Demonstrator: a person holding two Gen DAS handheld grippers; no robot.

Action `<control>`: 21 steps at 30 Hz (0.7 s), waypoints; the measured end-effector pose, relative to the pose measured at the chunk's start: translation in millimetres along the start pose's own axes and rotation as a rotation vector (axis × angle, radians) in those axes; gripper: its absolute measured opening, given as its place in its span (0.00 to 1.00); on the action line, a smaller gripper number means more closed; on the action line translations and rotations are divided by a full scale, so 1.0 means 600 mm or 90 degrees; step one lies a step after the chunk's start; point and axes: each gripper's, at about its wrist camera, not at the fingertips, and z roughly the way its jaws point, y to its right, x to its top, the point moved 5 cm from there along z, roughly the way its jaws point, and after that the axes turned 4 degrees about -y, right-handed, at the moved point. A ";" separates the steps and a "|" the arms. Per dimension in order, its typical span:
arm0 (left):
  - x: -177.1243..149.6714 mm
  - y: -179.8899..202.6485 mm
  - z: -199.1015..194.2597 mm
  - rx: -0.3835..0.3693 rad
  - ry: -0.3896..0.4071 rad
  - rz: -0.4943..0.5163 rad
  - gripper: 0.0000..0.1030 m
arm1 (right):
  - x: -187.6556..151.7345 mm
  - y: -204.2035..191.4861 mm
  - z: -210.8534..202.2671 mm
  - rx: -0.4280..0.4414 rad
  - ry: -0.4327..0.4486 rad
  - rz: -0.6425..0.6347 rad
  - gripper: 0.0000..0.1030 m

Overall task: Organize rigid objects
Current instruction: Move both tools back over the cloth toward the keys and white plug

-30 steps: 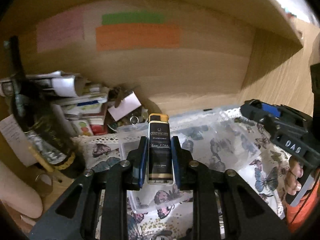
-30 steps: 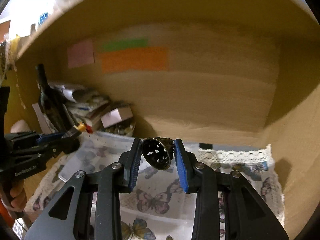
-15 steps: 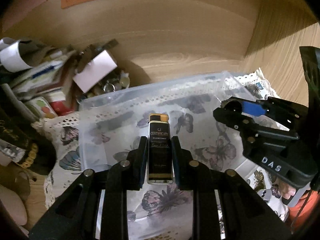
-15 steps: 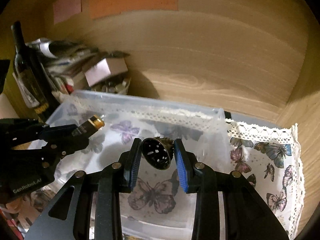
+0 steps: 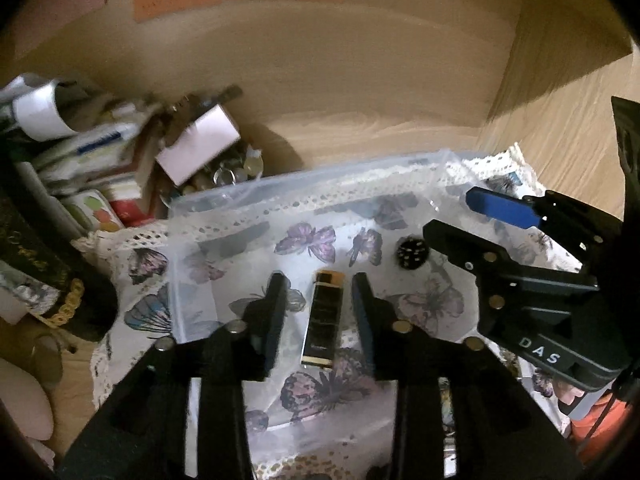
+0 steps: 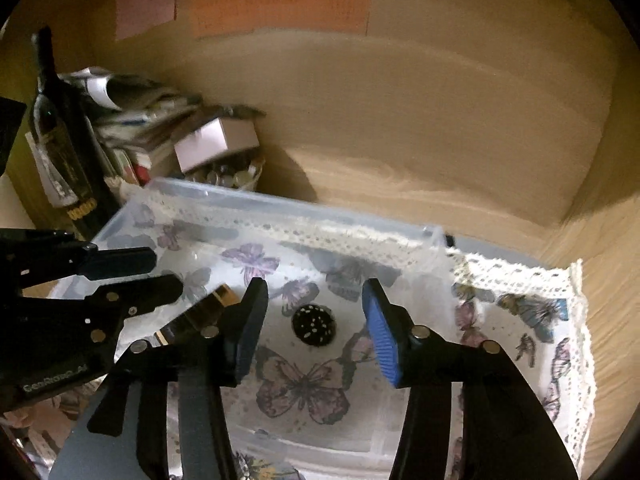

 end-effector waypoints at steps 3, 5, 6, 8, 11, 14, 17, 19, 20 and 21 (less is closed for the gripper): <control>0.002 0.003 -0.028 0.016 0.032 0.008 0.44 | 0.006 -0.008 -0.039 -0.006 0.036 -0.003 0.54; 0.001 0.003 -0.054 0.025 0.058 0.014 0.52 | 0.009 -0.007 -0.061 -0.011 0.055 -0.006 0.56; 0.000 0.003 -0.068 0.029 0.071 0.014 0.55 | 0.009 -0.007 -0.077 -0.012 0.068 -0.008 0.56; -0.002 0.003 -0.090 0.035 0.092 0.012 0.66 | 0.008 -0.005 -0.098 -0.012 0.084 -0.009 0.61; -0.009 0.000 -0.129 0.046 0.129 0.006 0.75 | 0.002 -0.001 -0.136 -0.013 0.114 -0.007 0.66; -0.023 -0.004 -0.166 0.066 0.162 0.010 0.84 | -0.011 0.001 -0.168 -0.012 0.135 -0.001 0.66; -0.040 -0.006 -0.196 0.078 0.184 0.010 0.93 | -0.029 0.002 -0.194 -0.012 0.147 0.007 0.67; -0.057 -0.011 -0.212 0.085 0.190 0.007 0.95 | -0.045 0.005 -0.207 -0.013 0.148 0.014 0.67; -0.065 -0.015 -0.217 0.088 0.189 0.005 0.96 | -0.053 0.005 -0.210 -0.015 0.147 0.017 0.67; -0.072 -0.020 -0.221 0.090 0.187 0.004 0.96 | -0.062 0.007 -0.214 -0.017 0.145 0.021 0.68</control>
